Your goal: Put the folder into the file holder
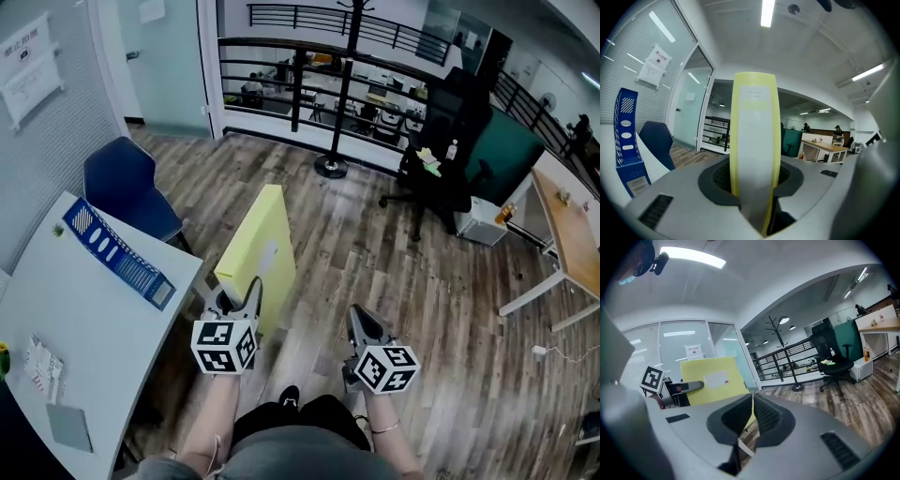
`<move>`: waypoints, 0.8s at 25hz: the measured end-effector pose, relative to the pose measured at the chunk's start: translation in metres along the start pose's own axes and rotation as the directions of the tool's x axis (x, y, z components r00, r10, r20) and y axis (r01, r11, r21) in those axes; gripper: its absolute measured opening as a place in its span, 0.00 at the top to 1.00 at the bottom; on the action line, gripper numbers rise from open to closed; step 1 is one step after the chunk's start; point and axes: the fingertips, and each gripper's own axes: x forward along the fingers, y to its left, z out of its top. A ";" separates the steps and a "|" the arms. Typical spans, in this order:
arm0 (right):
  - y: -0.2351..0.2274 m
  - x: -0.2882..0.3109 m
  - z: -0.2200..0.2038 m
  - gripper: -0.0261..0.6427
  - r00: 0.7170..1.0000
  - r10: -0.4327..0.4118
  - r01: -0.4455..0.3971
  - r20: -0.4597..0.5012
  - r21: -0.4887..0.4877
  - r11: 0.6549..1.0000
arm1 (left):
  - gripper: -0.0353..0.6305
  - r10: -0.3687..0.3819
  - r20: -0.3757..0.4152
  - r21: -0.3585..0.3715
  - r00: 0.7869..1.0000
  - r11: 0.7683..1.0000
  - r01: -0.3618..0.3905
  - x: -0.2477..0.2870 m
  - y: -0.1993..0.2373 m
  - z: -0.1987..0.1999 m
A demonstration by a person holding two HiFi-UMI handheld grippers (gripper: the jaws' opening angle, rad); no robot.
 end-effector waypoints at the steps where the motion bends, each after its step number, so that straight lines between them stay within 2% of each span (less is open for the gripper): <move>1: -0.001 0.008 0.001 0.95 1.000 0.009 -0.009 -0.007 0.000 1.000 | 0.71 0.008 0.001 -0.003 1.000 1.000 -0.008 0.003 0.004 0.001; 6: -0.004 0.056 0.010 0.96 0.997 0.075 -0.075 -0.036 -0.009 0.997 | 0.71 0.073 0.013 -0.018 0.997 0.997 -0.073 0.020 0.028 0.008; 11: -0.010 0.116 0.023 0.96 0.980 0.181 -0.183 -0.082 -0.019 0.983 | 0.71 0.180 0.024 -0.047 0.983 0.983 -0.179 0.043 0.053 0.013; 15: -0.013 0.167 0.043 0.96 0.954 0.274 -0.280 -0.122 -0.032 0.959 | 0.71 0.271 0.040 -0.062 0.962 0.961 -0.268 0.064 0.068 0.024; 20: -0.017 0.220 0.060 0.96 0.895 0.401 -0.415 -0.194 -0.032 0.909 | 0.71 0.402 0.047 -0.101 0.914 0.913 -0.396 0.078 0.071 0.034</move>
